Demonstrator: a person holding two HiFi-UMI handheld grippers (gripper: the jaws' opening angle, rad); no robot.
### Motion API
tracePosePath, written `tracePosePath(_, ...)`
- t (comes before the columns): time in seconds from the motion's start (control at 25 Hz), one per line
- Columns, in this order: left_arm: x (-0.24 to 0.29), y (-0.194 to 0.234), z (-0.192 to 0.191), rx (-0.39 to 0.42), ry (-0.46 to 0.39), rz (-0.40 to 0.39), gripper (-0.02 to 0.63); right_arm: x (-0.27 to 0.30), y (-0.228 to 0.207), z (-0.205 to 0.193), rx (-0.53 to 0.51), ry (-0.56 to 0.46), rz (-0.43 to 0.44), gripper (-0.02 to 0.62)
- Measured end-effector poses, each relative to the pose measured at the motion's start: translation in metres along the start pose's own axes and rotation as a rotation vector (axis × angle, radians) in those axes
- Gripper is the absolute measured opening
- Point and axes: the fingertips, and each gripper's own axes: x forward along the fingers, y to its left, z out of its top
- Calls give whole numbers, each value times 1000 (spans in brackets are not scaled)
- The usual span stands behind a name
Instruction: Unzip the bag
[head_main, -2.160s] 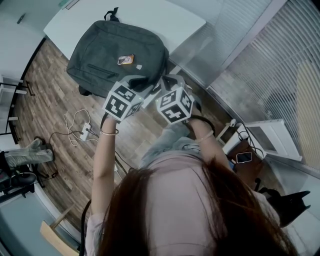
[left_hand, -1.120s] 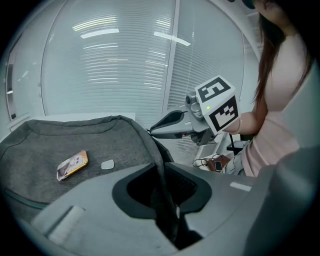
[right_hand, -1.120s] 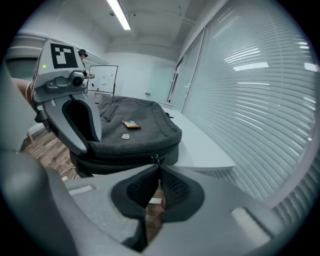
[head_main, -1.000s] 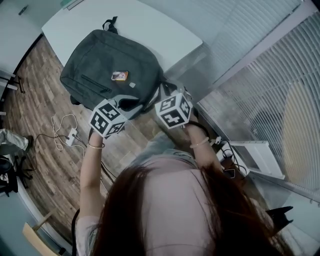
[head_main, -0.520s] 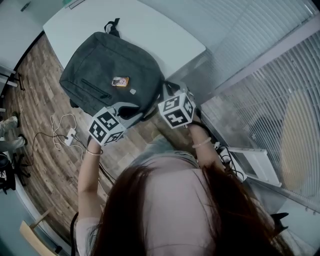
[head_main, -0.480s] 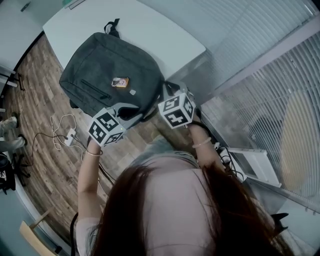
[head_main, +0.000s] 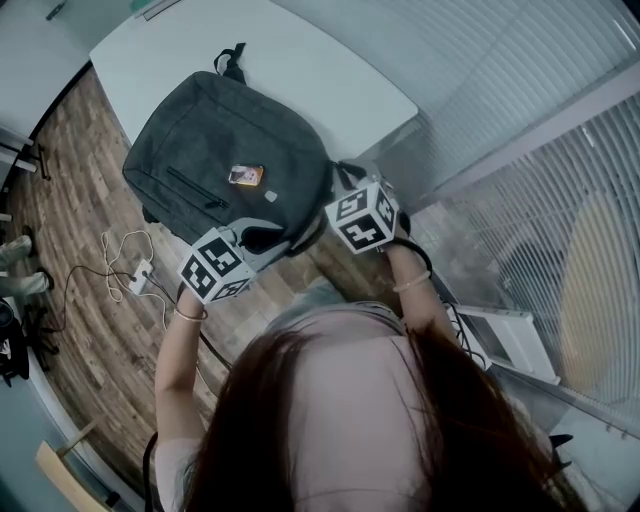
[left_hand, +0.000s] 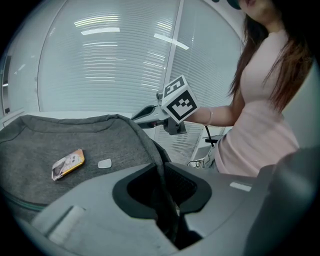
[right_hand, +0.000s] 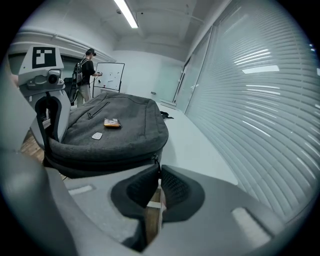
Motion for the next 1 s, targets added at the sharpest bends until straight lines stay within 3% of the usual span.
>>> tracePosePath(1.0, 1, 1, -1, 3, 14, -15, 64, 32, -19, 16, -115, -23, 3, 15)
